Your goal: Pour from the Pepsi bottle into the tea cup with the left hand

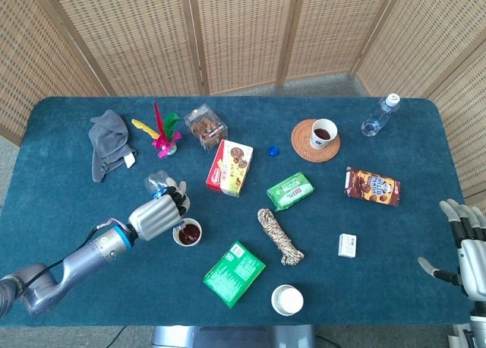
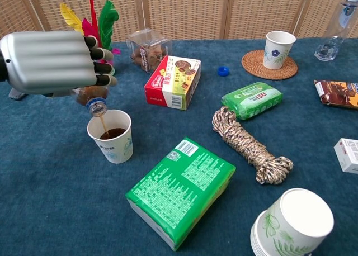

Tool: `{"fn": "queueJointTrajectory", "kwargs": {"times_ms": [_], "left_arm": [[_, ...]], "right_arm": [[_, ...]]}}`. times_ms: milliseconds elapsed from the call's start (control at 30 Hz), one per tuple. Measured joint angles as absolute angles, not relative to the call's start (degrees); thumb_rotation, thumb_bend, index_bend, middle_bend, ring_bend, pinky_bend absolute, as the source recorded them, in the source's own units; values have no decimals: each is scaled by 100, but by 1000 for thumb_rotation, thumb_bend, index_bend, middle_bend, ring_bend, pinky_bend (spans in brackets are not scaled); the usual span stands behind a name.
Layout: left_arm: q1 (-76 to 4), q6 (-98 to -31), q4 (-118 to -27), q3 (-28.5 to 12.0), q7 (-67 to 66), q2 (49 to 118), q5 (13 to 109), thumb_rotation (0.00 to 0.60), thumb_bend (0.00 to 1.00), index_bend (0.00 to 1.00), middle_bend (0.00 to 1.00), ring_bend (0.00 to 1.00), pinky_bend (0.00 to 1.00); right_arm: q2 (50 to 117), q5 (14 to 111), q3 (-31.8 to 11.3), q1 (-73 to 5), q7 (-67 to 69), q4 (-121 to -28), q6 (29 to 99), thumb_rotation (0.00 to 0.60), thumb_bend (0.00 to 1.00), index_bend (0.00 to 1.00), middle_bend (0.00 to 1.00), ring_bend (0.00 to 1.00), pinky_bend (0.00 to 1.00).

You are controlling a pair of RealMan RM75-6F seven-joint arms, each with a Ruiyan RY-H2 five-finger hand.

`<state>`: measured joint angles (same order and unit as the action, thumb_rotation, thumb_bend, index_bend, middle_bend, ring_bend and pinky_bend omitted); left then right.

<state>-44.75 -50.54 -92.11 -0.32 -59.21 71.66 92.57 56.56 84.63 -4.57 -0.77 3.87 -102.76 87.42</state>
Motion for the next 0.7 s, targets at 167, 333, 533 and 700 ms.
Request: {"fn": "queueJointTrajectory", "kwargs": {"times_ms": [167,333,533,700], "left_arm": [[-4377,-5187,-9075,-19,-5432,7239,9186,600,492,361,335,212,392],[-4268,-5343,-8966,-30,-4811,7336,9087,600,491,345,319,205,392],[-4050,-5696,-8776,-41,-3787,7476,8994,600,489,340,314,200,392],[-3818,-6097,-8596,-77,-2868,7544,8932,600,486,338,313,199,390]], "right_arm": [[5680,8464,-446,-86,317,-10278,8720,600,80,0,0,0,0],[5702,8462,-443,-90,264,-10284,8718,600,79,0,0,0,0],[5718,8465,-430,-98,224,-10285,8694,600,79,0,0,0,0],[5734,8480,-415,-104,177,-10289,8681,600,79,0,0,0,0]]}}
